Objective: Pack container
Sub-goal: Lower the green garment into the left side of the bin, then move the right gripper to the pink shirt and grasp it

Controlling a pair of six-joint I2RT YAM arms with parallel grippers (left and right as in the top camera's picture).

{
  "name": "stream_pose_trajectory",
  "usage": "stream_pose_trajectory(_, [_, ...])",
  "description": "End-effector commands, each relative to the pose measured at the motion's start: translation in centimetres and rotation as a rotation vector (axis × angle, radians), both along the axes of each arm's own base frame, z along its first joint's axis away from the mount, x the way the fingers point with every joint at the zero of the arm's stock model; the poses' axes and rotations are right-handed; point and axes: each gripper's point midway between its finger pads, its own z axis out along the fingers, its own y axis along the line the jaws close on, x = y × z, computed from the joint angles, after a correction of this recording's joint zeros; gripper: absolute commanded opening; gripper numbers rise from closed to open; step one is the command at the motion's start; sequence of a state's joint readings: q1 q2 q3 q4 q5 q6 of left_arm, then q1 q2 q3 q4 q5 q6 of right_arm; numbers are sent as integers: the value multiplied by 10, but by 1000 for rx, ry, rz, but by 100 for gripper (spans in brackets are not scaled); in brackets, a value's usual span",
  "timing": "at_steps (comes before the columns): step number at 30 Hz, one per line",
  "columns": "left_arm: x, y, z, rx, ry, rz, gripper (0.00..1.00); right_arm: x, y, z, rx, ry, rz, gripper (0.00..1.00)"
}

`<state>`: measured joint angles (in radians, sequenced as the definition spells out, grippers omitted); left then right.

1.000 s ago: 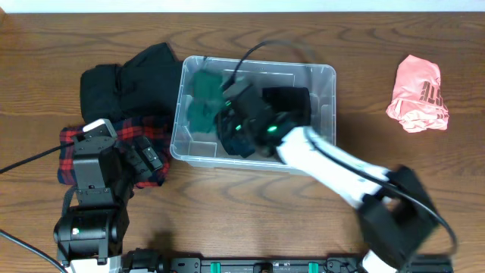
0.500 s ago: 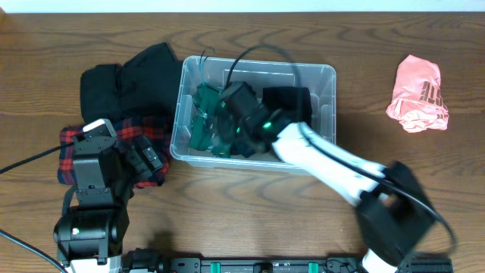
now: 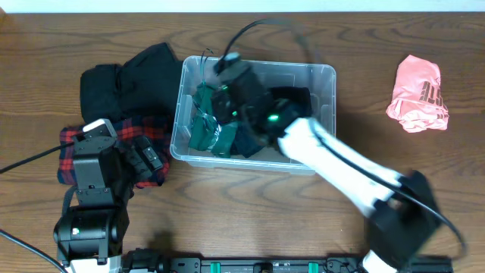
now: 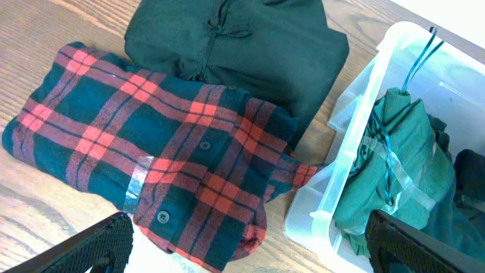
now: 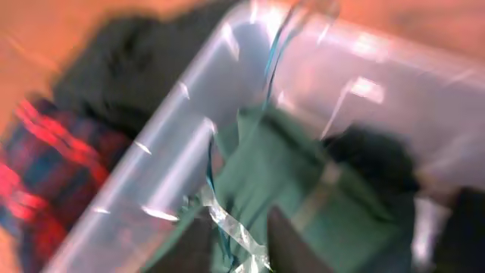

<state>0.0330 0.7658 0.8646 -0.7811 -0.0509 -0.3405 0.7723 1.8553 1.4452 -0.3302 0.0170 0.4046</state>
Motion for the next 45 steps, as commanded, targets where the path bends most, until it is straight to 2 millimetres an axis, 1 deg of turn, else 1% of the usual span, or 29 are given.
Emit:
stream_pose_trajectory(1, [1, 0, 9, -3, -22, -1, 98, -9, 18, -50, -53, 52, 63, 16])
stream_pose_trajectory(3, [1, 0, 9, -3, -22, -1, 98, -10, 34, -74, -45, 61, 130, 16])
stream_pose_trajectory(5, [1, 0, 9, -3, -22, -1, 98, -13, 44, -99, -33, 89, 173, 20])
stream_pose_trajectory(8, [1, 0, 9, -3, -22, -1, 98, -18, 41, -135, -73, 151, 178, 23])
stream_pose_trajectory(10, [1, 0, 8, -3, -21, -1, 98, -21, 33, -150, -113, 182, 172, 25])
stream_pose_trajectory(13, [1, 0, 8, -3, -21, -1, 98, -22, 24, -154, -166, 178, 173, 25])
stream_pose_trajectory(15, [1, 0, 8, -3, -21, -1, 98, -19, 24, -144, -168, 152, 190, 27])
stream_pose_trajectory(17, [1, 0, 8, -3, -21, -1, 98, -13, 24, -125, -153, 121, 190, 30])
stream_pose_trajectory(19, [1, 0, 8, -3, -21, -1, 98, -3, 23, -95, -124, 69, 178, 36])
stream_pose_trajectory(20, [1, 0, 8, -2, -21, -2, 98, 2, 22, -77, -109, 38, 167, 40])
stream_pose_trajectory(21, [1, 0, 8, -3, -21, -1, 98, 7, 18, -58, -101, 5, 152, 45])
stream_pose_trajectory(22, [1, 0, 8, -2, -21, -2, 98, 13, 11, -36, -91, -35, 122, 53])
stream_pose_trajectory(23, [1, 0, 9, -2, -22, -1, 98, 18, 3, -14, -81, -72, 93, 63])
stream_pose_trajectory(24, [1, 0, 9, -2, -22, -1, 98, 23, -8, 7, -75, -107, 57, 81])
stream_pose_trajectory(25, [1, 0, 9, -2, -22, -1, 98, 28, -21, 28, -67, -140, 20, 96])
stream_pose_trajectory(26, [1, 0, 8, -3, -21, -1, 98, 33, -40, 50, -58, -168, -34, 99])
stream_pose_trajectory(28, [1, 0, 9, -2, -22, -2, 98, 40, -78, 82, -47, -195, -133, 99])
stream_pose_trajectory(29, [1, 0, 9, -3, -22, -1, 98, 44, -105, 95, -40, -192, -197, 99])
stream_pose_trajectory(30, [1, 0, 9, -2, -22, -2, 98, 46, -127, 103, -38, -186, -243, 99])
stream_pose_trajectory(32, [1, 0, 9, -3, -22, -1, 98, 52, -185, 111, -50, -149, -370, 99])
stream_pose_trajectory(34, [1, 0, 9, -3, -22, -1, 98, 55, -248, 106, -78, -86, -500, 99])
stream_pose_trajectory(35, [1, 0, 9, -3, -22, -1, 98, 55, -270, 101, -87, -56, -542, 99])
stream_pose_trajectory(36, [1, 0, 9, -2, -22, -1, 98, 54, -302, 94, -99, -15, -604, 99])
stream_pose_trajectory(39, [1, 0, 8, -2, -21, -2, 98, 47, -382, 71, -158, 85, -744, 99])
stream_pose_trajectory(41, [1, 0, 8, -3, -20, -1, 98, 43, -425, 55, -194, 136, -810, 99])
stream_pose_trajectory(43, [1, 0, 8, -3, -18, -1, 98, 41, -464, 37, -222, 178, -830, 99])
stream_pose_trajectory(45, [1, 0, 8, -3, -18, -1, 98, 39, -488, 23, -232, 209, -850, 99])
